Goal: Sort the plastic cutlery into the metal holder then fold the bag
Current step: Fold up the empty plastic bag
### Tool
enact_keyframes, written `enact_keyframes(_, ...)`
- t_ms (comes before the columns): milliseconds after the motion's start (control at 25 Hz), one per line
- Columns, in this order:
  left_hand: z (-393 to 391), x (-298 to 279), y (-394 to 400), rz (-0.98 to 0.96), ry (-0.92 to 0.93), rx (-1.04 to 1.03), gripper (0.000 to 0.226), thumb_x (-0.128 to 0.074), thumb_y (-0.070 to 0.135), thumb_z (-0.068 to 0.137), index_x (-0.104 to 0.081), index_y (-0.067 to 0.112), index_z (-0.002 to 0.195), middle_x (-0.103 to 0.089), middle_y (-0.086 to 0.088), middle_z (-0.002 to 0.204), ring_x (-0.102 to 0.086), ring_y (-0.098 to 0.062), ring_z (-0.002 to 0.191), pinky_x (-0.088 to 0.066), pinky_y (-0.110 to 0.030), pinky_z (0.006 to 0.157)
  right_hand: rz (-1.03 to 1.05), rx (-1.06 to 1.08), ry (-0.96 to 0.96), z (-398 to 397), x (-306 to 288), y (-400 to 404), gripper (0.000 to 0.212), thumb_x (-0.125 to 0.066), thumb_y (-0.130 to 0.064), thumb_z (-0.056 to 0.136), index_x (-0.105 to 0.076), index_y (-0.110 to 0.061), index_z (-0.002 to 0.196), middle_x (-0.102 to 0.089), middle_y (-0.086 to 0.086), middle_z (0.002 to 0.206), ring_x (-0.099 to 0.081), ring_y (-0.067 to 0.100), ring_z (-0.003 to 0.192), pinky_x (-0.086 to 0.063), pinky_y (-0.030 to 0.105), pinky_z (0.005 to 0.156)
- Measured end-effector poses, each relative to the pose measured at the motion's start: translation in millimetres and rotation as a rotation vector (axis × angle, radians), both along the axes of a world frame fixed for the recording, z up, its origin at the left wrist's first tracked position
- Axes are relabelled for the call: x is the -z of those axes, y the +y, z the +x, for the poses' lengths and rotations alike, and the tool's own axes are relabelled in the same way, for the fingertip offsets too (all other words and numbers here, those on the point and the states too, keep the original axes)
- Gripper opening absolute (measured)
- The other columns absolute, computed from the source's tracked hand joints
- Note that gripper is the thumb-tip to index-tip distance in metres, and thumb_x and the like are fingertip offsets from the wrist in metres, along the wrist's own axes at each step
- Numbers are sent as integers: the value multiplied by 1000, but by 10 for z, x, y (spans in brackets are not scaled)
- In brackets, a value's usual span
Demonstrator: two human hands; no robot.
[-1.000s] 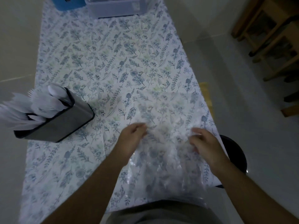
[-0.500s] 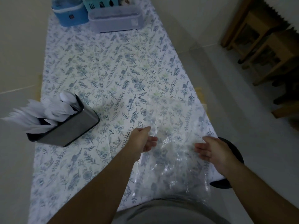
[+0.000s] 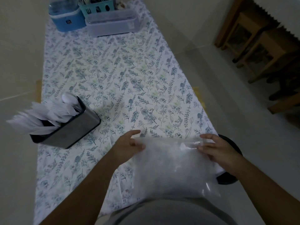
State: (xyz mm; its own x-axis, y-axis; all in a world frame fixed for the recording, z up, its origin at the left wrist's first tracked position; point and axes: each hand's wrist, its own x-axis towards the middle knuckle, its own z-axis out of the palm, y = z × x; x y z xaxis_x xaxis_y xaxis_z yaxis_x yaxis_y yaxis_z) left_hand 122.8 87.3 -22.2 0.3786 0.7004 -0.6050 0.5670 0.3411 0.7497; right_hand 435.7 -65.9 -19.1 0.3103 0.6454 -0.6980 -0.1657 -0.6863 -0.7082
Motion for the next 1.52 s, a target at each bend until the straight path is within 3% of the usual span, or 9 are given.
enact_keyframes(160,80,4,-14,371,337,164,11,-67,21,91,-64,31,86,-62,7,73,-55,-9,67,-41,-16,58,10,7,-107,-124,6,60,34,-71,-4,90,-71,-18,121,-77,9,107,-74,19,91,-61,30,76)
enact_keyframes(360,-1,4,27,157,116,-95,4,-72,16,91,-75,15,88,-55,-2,71,-46,-7,57,-40,-10,51,38,294,260,-158,24,36,37,-66,-3,93,-66,-26,121,-79,8,106,-74,25,93,-58,40,77)
enact_keyframes(560,22,-39,-38,95,-117,-102,17,-64,29,97,-65,15,88,-67,-11,91,-62,-15,84,-50,-34,81,31,114,-199,-253,-36,82,26,-71,-18,93,-74,-25,118,-73,11,106,-70,29,102,-59,42,81)
enact_keyframes(680,105,-46,-116,123,-240,-225,10,-61,17,99,-60,13,89,-72,-2,86,-69,-16,83,-54,-36,80,67,217,-125,-288,-48,153,19,-72,-24,92,-77,-23,111,-77,3,104,-71,23,102,-54,36,76)
enact_keyframes(880,56,-76,-74,-66,-411,-305,8,-54,12,102,-61,14,99,-71,-3,88,-69,-19,80,-56,-35,62,46,-12,-71,-389,36,134,71,-88,-53,65,-67,-25,127,-71,1,122,-67,18,111,-56,39,95)
enact_keyframes(1000,-29,-142,49,-241,-593,-403,18,-45,5,101,-58,14,93,-69,-6,86,-68,-20,80,-55,-31,67,116,5,15,-391,40,109,72,-96,-47,52,-67,-16,110,-70,9,119,-67,28,112,-56,43,95)
enact_keyframes(1200,111,-138,162,-328,-653,-507,7,-60,14,92,-56,14,86,-64,-10,87,-63,-28,83,-54,-37,73,129,19,359,-544,-107,60,43,-65,2,90,-63,-21,127,-75,10,117,-71,31,106,-56,54,88)
enact_keyframes(1440,653,-270,-120,614,122,-373,41,-71,9,86,-56,19,123,-53,-2,125,-51,-20,115,-50,-38,94,90,38,6,-418,-178,-157,38,-67,-4,89,-62,-31,115,-74,5,109,-72,26,96,-57,27,54)
enact_keyframes(1520,950,-269,-387,715,63,-32,33,-68,10,87,-61,21,117,-58,3,113,-55,-16,108,-49,-37,97,130,171,-55,-317,-203,-245,33,-69,-6,91,-61,-27,115,-72,3,108,-71,21,92,-52,18,48)
